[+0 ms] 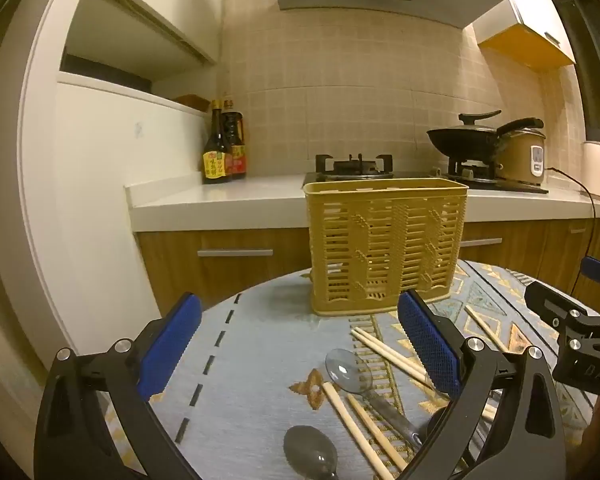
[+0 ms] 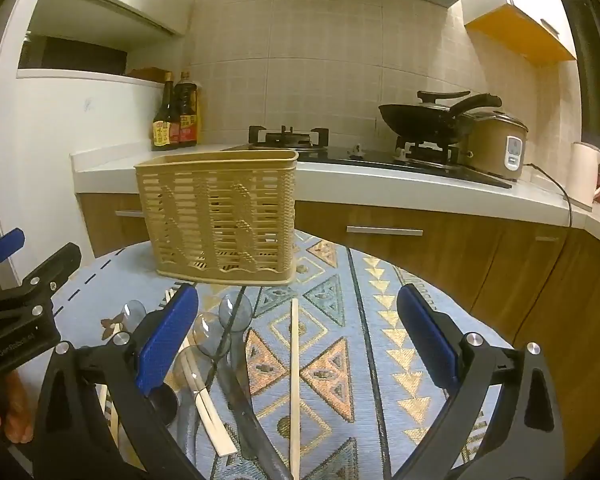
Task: Organize utensils
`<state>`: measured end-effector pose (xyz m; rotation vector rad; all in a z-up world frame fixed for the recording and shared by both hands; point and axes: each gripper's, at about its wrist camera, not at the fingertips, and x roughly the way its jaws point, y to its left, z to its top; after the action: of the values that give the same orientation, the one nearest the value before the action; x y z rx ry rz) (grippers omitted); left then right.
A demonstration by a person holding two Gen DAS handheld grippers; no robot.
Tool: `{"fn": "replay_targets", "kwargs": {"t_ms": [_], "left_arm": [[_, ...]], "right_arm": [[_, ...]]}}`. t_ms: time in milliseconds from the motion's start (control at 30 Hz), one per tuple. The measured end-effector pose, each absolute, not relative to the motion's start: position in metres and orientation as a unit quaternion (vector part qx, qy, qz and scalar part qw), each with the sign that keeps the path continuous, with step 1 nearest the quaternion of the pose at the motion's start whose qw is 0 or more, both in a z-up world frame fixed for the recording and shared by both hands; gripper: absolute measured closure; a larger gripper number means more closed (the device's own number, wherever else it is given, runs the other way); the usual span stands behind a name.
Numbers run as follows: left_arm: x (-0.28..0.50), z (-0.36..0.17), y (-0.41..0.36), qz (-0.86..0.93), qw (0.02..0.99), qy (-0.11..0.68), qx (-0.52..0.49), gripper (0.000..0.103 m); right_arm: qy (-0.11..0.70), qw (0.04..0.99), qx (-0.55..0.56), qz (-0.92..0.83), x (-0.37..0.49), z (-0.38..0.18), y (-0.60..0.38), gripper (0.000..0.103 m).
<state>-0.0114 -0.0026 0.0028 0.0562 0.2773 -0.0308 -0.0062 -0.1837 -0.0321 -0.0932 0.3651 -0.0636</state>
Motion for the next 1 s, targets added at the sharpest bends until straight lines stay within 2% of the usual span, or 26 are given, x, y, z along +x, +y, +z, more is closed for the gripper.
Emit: {"fn": "replay_targets", "kwargs": {"t_ms": [1000], "left_arm": [[-0.0107, -0.0036, -0.0048, -0.017, 0.990, 0.136, 0.030, 0.007]], "right_arm": [[0.188, 0.981, -0.036, -0.021, -0.0030, -0.0351, -0.1867, 0.008]]}}
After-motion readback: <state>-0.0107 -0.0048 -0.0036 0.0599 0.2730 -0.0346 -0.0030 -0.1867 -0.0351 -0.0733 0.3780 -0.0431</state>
